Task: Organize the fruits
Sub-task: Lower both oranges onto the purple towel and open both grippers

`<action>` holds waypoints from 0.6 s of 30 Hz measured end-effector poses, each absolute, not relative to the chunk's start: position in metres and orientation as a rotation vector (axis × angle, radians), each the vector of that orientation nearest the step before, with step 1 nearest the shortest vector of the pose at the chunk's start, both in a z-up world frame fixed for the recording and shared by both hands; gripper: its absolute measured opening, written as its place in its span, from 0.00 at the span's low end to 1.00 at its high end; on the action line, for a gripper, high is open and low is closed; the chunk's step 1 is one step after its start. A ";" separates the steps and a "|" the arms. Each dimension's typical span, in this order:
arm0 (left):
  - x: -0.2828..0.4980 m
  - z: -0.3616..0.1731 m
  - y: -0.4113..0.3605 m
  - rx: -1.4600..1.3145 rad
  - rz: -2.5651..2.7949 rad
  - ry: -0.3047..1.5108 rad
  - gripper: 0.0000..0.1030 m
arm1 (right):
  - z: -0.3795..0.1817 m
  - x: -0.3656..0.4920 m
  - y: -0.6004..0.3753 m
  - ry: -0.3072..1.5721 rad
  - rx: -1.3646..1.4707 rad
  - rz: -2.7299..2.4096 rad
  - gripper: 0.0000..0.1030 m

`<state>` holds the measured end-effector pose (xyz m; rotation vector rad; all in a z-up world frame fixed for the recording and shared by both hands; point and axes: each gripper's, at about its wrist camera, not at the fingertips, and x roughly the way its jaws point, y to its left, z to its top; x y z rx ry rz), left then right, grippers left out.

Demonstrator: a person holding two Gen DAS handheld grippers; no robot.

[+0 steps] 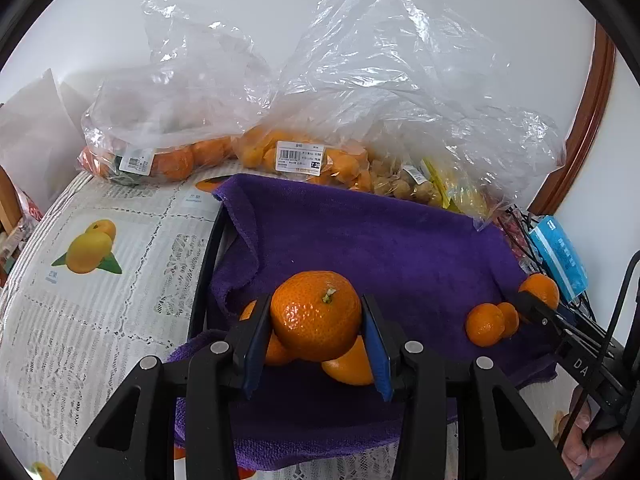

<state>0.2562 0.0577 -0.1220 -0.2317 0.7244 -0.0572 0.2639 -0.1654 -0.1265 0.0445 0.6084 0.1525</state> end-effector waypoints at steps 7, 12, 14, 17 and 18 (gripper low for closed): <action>0.249 -0.116 0.053 -0.228 -0.096 0.703 0.40 | -0.126 0.260 -0.160 0.600 0.023 0.164 0.41; 0.251 -0.121 0.051 -0.242 -0.120 0.724 0.40 | -0.136 0.265 -0.158 0.632 0.005 0.158 0.41; 0.251 -0.121 0.050 -0.238 -0.124 0.723 0.40 | -0.138 0.265 -0.156 0.635 -0.003 0.156 0.41; 0.251 -0.122 0.049 -0.238 -0.132 0.729 0.40 | -0.139 0.264 -0.154 0.628 -0.025 0.151 0.41; 0.252 -0.123 0.049 -0.240 -0.134 0.734 0.40 | -0.139 0.264 -0.153 0.627 -0.029 0.150 0.41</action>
